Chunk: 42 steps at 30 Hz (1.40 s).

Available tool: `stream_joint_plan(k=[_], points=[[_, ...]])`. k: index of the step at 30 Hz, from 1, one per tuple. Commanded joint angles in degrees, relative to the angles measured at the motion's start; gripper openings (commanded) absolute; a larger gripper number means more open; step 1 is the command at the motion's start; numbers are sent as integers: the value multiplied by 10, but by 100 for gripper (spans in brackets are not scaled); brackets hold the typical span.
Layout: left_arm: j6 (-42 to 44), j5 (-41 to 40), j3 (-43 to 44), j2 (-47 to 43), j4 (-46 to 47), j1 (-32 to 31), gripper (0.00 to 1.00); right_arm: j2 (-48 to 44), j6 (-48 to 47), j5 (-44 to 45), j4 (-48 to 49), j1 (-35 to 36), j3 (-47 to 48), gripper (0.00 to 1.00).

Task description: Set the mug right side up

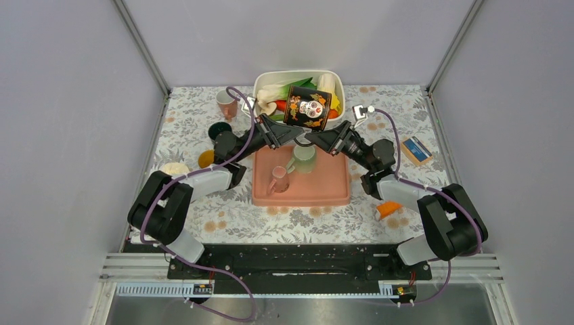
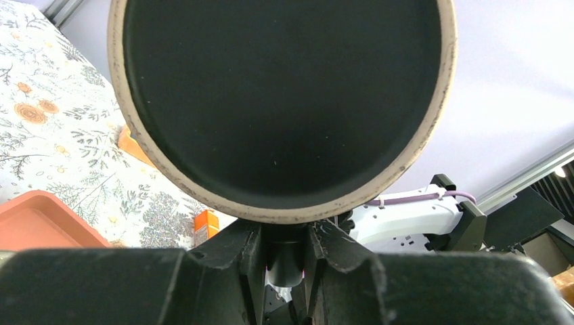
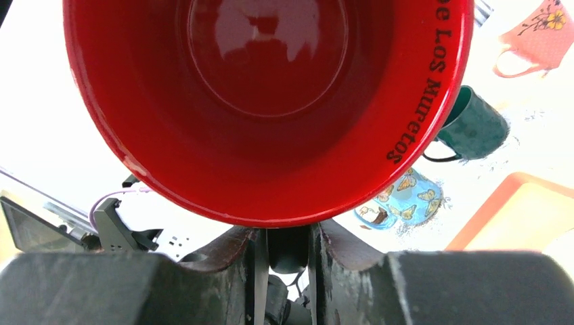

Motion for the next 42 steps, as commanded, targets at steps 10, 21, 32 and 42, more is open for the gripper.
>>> stream_joint_plan(k=[10, 21, 32, 42], points=[[23, 45, 5, -3, 80, -30, 0, -4, 0, 69, 30, -21, 10, 22], [25, 53, 10, -2, 73, -39, 0, -1, 7, 68, 19, -23, 15, 38], [28, 64, 17, 1, 66, -52, 0, 5, 14, 60, 25, -23, 21, 18], [48, 67, 18, 3, 36, -55, 11, -21, -17, 37, 48, -42, 27, 0]])
